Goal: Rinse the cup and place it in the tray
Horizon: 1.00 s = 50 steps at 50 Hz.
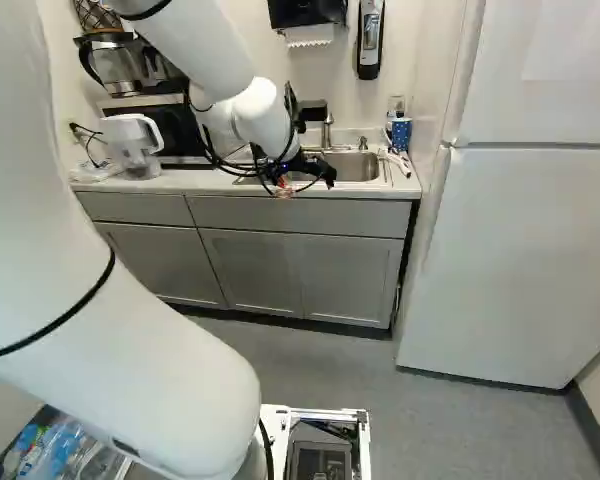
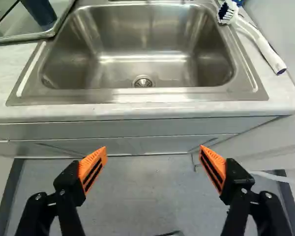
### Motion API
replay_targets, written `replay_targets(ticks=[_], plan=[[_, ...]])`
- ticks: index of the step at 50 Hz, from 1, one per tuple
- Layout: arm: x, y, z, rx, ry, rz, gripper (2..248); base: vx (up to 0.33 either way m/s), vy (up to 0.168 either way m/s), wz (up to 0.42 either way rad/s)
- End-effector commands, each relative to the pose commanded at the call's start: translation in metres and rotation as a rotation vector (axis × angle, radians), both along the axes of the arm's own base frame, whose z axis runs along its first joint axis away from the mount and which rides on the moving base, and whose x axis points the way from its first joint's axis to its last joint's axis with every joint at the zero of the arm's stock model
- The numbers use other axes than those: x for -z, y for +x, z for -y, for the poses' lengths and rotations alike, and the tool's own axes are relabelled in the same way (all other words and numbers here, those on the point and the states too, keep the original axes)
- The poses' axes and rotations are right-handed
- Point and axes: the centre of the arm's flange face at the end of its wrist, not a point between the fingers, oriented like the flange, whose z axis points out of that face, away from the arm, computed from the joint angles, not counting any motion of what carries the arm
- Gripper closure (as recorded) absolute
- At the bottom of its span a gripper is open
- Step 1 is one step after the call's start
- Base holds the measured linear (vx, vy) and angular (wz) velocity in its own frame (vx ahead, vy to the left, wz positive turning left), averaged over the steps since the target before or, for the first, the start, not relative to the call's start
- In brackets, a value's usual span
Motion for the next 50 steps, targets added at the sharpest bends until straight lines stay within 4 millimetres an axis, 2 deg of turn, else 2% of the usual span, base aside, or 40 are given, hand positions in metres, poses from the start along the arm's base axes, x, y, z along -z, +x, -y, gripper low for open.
replay_targets(ticks=[22,50], plan=[[0.044,-0.027,-0.020,-0.027,-0.017,0.100,3,0.000,0.000,0.000],[0.101,-0.078,-0.048,-0.074,-0.027,0.246,3,0.000,0.000,0.000]])
